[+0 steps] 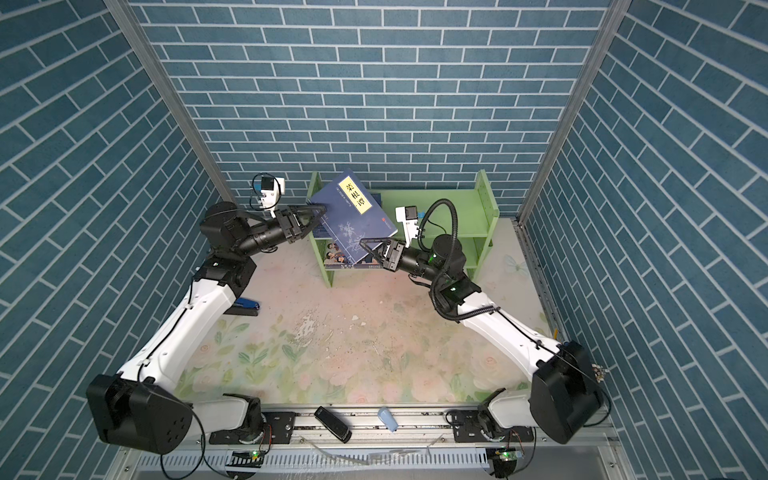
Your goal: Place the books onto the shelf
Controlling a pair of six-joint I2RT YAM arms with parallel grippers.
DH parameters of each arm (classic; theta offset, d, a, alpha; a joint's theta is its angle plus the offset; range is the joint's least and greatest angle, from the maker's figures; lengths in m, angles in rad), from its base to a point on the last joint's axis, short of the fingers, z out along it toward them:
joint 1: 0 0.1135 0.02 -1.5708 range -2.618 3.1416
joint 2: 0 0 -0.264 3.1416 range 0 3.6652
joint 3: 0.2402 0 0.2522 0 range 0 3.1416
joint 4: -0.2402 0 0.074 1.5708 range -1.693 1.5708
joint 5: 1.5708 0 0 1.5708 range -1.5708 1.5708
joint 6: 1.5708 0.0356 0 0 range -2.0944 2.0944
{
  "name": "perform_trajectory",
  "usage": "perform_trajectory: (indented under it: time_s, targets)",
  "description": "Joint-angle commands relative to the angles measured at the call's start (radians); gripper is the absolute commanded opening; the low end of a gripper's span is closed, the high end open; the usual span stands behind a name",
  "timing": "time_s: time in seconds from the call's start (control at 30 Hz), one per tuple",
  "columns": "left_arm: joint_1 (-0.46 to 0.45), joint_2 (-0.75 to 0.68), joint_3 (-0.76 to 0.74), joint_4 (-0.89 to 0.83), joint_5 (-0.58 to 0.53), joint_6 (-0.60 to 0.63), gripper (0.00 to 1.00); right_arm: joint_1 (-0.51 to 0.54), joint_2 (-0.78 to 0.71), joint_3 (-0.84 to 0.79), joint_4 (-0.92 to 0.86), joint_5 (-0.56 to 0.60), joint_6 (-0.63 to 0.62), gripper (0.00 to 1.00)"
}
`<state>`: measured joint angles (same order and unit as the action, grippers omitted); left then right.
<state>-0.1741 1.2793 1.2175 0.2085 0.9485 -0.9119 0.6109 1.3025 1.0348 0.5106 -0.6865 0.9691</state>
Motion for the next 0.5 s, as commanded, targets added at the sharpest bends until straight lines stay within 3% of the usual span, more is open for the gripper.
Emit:
perform_trajectory:
  time_s: [0.0,0.1,0.2,0.3,0.47]
  targets:
    - [0.017,-0.046,0.002,-0.165,0.120,0.214,0.71,-0.065,-0.108,0.079,-0.300,-0.151,-0.173,0.00]
    - [0.024,-0.070,-0.019,-0.183,0.216,0.254,0.79,-0.127,-0.147,0.132,-0.509,-0.270,-0.266,0.00]
    - [0.024,-0.077,-0.009,-0.243,0.277,0.295,0.80,-0.165,-0.164,0.179,-0.650,-0.395,-0.333,0.00]
    - [0.024,-0.075,0.005,-0.230,0.331,0.263,0.80,-0.180,-0.170,0.234,-0.835,-0.428,-0.441,0.00]
    - [0.017,-0.058,0.008,-0.164,0.423,0.205,0.86,-0.190,-0.171,0.288,-0.941,-0.503,-0.501,0.00]
